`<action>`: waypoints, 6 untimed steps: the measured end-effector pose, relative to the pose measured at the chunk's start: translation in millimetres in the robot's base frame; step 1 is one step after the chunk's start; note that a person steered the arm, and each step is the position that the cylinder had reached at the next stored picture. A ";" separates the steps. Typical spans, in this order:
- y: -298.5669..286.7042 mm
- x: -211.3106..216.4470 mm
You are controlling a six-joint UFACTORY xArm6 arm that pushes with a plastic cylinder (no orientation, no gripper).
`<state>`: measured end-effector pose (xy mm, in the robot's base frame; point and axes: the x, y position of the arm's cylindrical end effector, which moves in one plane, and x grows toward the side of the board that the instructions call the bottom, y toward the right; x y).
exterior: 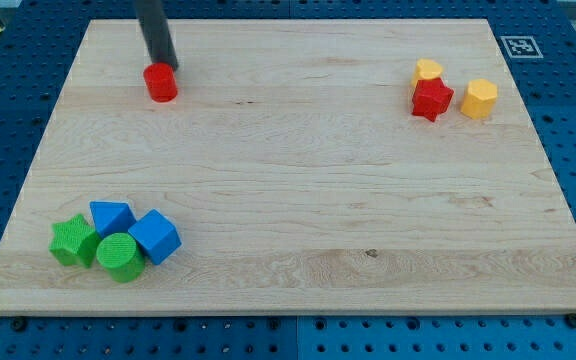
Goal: Move the red circle to the center left
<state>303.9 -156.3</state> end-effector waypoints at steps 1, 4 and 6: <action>19.0 25.8; 6.6 39.6; -26.3 36.0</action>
